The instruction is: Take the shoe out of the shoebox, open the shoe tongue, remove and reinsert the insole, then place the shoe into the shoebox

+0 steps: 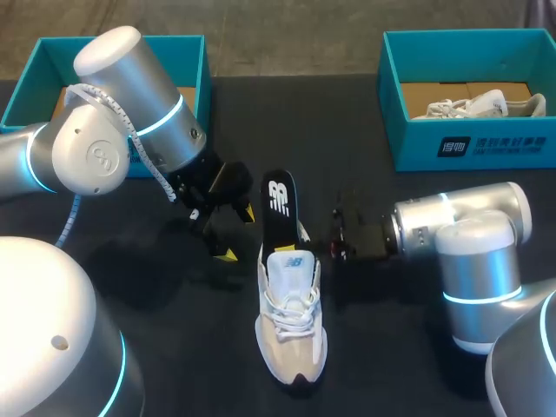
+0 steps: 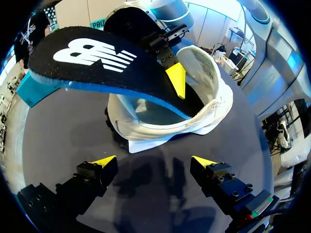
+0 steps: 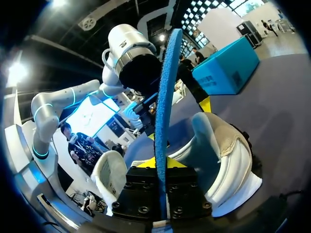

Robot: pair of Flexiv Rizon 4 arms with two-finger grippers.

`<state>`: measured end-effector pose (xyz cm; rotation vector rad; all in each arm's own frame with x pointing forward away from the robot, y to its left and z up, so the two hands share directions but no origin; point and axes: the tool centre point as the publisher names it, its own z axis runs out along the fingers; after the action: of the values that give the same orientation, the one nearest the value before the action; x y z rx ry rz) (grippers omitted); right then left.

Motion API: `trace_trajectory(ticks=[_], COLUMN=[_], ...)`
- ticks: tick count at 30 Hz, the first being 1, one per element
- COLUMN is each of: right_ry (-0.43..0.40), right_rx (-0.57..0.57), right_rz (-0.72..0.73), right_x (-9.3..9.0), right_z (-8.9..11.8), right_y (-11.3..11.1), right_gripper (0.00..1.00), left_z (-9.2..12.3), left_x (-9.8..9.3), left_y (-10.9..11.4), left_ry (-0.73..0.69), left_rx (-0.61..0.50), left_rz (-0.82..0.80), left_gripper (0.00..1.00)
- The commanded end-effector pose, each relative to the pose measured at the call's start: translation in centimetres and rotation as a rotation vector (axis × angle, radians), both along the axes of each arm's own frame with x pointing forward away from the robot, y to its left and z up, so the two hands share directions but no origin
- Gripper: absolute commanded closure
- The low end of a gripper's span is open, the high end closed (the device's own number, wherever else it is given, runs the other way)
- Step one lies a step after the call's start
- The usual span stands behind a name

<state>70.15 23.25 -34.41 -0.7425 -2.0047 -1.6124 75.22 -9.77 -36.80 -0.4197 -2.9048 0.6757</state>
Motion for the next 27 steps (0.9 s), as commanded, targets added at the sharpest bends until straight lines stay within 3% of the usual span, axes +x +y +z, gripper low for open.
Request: trace_trajectory(ticks=[1,7,27], right_ry=[-0.002,-0.021,-0.080], right_rx=[-0.003,-0.002,0.012], right_rz=[0.000,0.003,0.016], right_x=[0.0,0.3,1.7], right_z=[0.1,0.7,2.3], right_y=[0.1,0.2,0.9], right_gripper=[0.83,0.75,0.77], left_z=[0.0,0.0,0.0], left_x=[0.0,0.0,0.0], left_y=[0.0,0.0,0.0], left_ry=[-0.001,-0.001,-0.001], left_rx=[0.002,0.002,0.002], left_rz=[0.000,0.000,0.000], left_gripper=[0.00,0.00,0.00])
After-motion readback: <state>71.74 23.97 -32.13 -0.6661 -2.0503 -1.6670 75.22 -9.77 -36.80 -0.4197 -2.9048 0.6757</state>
